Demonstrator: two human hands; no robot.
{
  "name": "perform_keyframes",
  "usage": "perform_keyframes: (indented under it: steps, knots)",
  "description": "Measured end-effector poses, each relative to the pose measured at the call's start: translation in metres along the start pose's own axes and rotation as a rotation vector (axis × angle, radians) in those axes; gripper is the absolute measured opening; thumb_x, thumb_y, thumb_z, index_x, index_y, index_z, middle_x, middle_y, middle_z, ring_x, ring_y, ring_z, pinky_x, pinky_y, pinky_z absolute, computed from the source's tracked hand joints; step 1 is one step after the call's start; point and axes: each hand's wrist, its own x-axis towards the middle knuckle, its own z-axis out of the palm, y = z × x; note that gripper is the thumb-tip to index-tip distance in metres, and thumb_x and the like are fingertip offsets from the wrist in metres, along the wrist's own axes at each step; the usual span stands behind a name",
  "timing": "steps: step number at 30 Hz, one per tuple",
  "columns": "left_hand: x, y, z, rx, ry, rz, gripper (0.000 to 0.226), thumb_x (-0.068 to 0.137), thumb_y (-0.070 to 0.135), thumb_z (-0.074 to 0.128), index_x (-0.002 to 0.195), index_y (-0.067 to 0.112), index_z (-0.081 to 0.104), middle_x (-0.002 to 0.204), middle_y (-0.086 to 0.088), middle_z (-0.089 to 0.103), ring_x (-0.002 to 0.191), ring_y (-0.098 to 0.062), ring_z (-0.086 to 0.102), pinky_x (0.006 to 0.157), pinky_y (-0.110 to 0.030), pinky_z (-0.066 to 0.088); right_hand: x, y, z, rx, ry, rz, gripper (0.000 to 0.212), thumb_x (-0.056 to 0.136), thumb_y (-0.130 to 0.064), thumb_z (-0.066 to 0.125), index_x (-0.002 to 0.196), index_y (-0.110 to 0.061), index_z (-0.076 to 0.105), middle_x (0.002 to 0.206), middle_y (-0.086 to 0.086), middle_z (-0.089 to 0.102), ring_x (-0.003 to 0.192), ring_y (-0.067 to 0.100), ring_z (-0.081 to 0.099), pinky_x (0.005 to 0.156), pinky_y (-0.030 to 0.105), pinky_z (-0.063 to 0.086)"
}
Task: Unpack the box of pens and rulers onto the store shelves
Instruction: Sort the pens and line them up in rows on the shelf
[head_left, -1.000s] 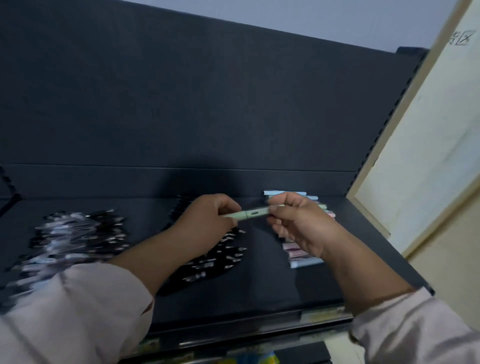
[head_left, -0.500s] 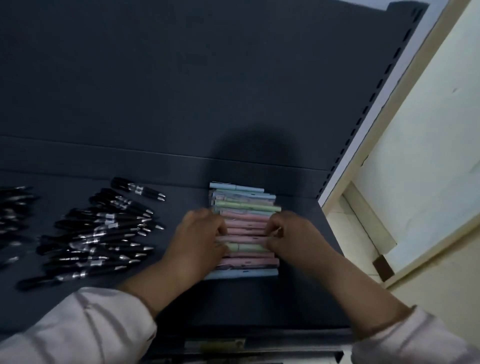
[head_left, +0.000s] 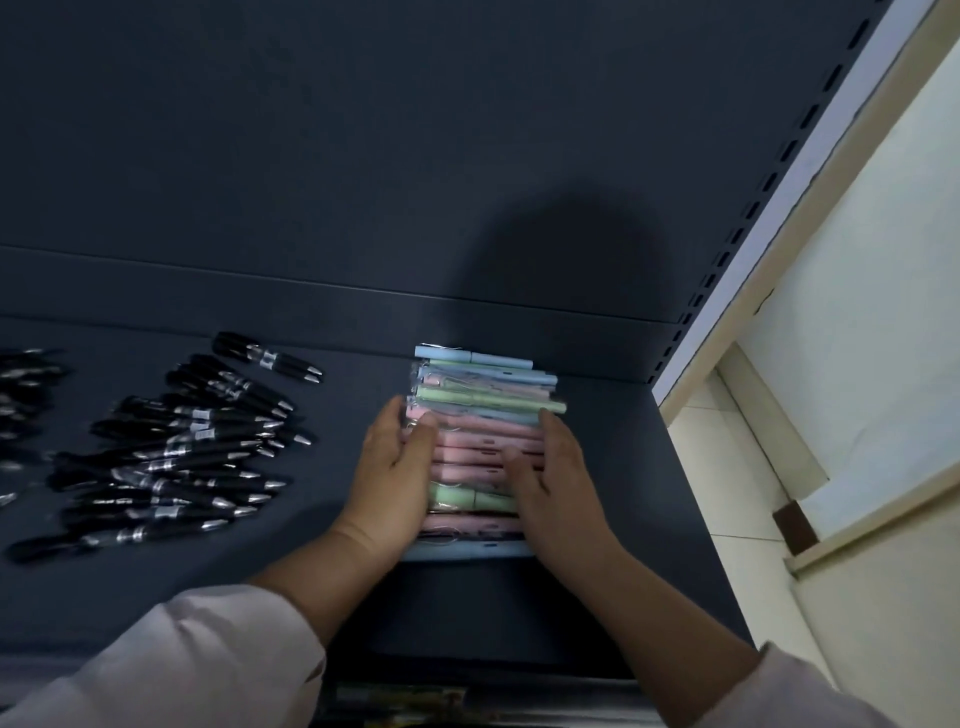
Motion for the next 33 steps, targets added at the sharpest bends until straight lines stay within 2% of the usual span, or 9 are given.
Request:
perform_keyframes:
  steps: [3, 8, 10, 12, 14, 17, 23, 27, 33]
  knots:
    - [0.007, 0.006, -0.008, 0.113, -0.001, 0.08, 0.054, 0.096, 0.028, 0.048, 0.146, 0.018, 0.03, 0.144, 0.005, 0.032, 0.128, -0.005, 0.033, 0.1, -0.008, 0.027, 0.012, 0.003, -0.012, 0.015, 0.046, -0.027, 0.061, 0.097, -0.041, 0.043, 0.149, -0.014, 0.026, 0.153, 0.003, 0.026, 0.14, 0.013, 0.026, 0.113, 0.024, 0.022]
    - [0.035, 0.019, -0.014, 0.352, -0.162, 0.152, 0.061, 0.096, 0.034, 0.048, 0.15, 0.028, 0.021, 0.159, 0.002, 0.002, 0.136, -0.002, 0.021, 0.108, -0.016, 0.013, 0.043, 0.01, -0.024, -0.094, 0.01, 0.019, 0.062, 0.098, -0.04, 0.042, 0.15, -0.014, 0.023, 0.159, 0.006, 0.012, 0.146, 0.02, 0.015, 0.111, 0.024, 0.015]
    - [0.045, 0.021, -0.011, 0.353, -0.181, 0.109, 0.062, 0.096, 0.036, 0.048, 0.151, 0.026, 0.02, 0.16, 0.002, 0.002, 0.142, -0.007, 0.013, 0.107, -0.016, 0.009, 0.054, 0.01, -0.025, -0.1, -0.032, 0.073, 0.068, 0.098, -0.044, 0.04, 0.152, -0.011, 0.015, 0.16, 0.007, 0.005, 0.147, 0.018, 0.009, 0.107, 0.02, 0.011]
    - [0.049, 0.021, -0.004, 0.292, -0.192, 0.053, 0.069, 0.09, 0.044, 0.05, 0.15, 0.024, 0.024, 0.158, -0.004, 0.015, 0.144, -0.023, 0.018, 0.115, -0.03, 0.014, 0.06, 0.007, -0.021, -0.086, -0.062, 0.085, 0.071, 0.098, -0.045, 0.039, 0.152, -0.008, 0.012, 0.161, 0.008, 0.006, 0.147, 0.017, 0.008, 0.107, 0.018, 0.009]
    - [0.051, 0.016, 0.003, 0.203, -0.168, 0.006, 0.078, 0.076, 0.053, 0.05, 0.145, 0.023, 0.03, 0.146, -0.022, 0.034, 0.132, -0.045, 0.035, 0.108, -0.058, 0.031, 0.061, 0.0, -0.014, -0.039, -0.097, 0.077, 0.072, 0.098, -0.046, 0.04, 0.152, -0.008, 0.011, 0.16, 0.007, 0.009, 0.147, 0.015, 0.008, 0.11, 0.018, 0.007]
    - [0.054, 0.01, 0.004, 0.15, -0.164, -0.052, 0.069, 0.074, 0.044, 0.049, 0.139, 0.023, 0.038, 0.13, -0.035, 0.044, 0.119, -0.055, 0.042, 0.095, -0.066, 0.036, 0.059, -0.001, -0.007, -0.016, -0.097, 0.072, 0.073, 0.097, -0.046, 0.04, 0.153, -0.008, 0.012, 0.16, 0.007, 0.011, 0.147, 0.014, 0.009, 0.111, 0.018, 0.007]
    - [0.078, 0.019, -0.004, 0.131, -0.14, -0.048, 0.072, 0.086, 0.044, 0.053, 0.149, 0.024, 0.024, 0.15, -0.003, 0.034, 0.133, -0.025, 0.04, 0.109, -0.049, 0.034, 0.086, 0.006, -0.029, -0.022, -0.04, 0.143, 0.072, 0.097, -0.048, 0.038, 0.152, -0.009, 0.013, 0.159, 0.008, 0.013, 0.146, 0.018, 0.015, 0.113, 0.024, 0.013]
    - [0.1, 0.026, 0.005, 0.137, -0.185, -0.067, 0.074, 0.088, 0.042, 0.053, 0.15, 0.016, 0.022, 0.154, -0.002, 0.026, 0.14, -0.017, 0.027, 0.117, -0.037, 0.021, 0.102, 0.003, -0.024, -0.074, -0.109, 0.158, 0.074, 0.096, -0.051, 0.038, 0.152, -0.008, 0.014, 0.158, 0.009, 0.016, 0.144, 0.019, 0.019, 0.112, 0.024, 0.017]
    - [0.104, 0.024, 0.011, 0.163, -0.216, -0.083, 0.058, 0.097, 0.027, 0.047, 0.149, 0.015, 0.025, 0.155, -0.003, 0.022, 0.141, -0.017, 0.023, 0.116, -0.031, 0.018, 0.1, -0.002, -0.015, -0.073, -0.227, 0.096, 0.076, 0.094, -0.054, 0.038, 0.152, -0.011, 0.014, 0.16, 0.006, 0.011, 0.146, 0.015, 0.012, 0.113, 0.022, 0.011]
